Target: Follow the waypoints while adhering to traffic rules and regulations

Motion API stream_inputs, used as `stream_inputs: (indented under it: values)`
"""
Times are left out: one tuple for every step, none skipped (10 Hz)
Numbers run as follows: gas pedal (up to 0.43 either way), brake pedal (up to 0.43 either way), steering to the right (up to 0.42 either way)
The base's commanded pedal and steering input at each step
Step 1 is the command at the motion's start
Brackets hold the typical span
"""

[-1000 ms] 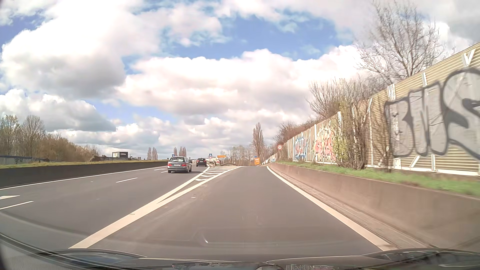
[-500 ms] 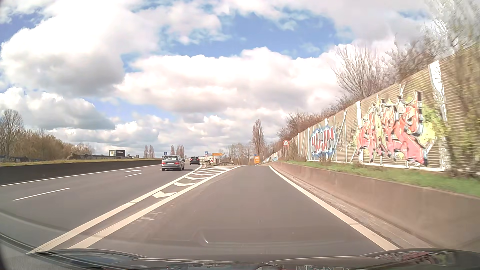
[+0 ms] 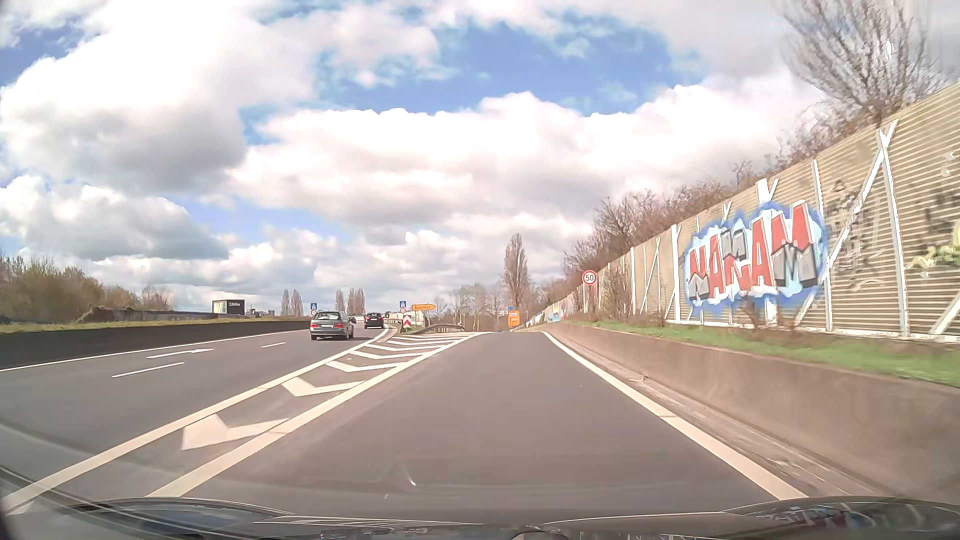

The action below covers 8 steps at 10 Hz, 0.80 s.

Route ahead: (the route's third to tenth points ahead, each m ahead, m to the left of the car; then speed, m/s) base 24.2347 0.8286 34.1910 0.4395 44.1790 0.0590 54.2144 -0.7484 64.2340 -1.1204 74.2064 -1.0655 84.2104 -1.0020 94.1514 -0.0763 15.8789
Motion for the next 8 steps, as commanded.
stream_inputs:
  values:
    - [0.0,0.0,0.0]
    - [0.0,0.0,0.0]
    - [0.0,0.0,0.0]
    - [0.0,0.0,0.001]
    - [0.0,0.0,0.0]
    - [0.0,0.0,0.0]
    - [0.0,0.0,0.001]
    - [0.0,0.0,0.0]
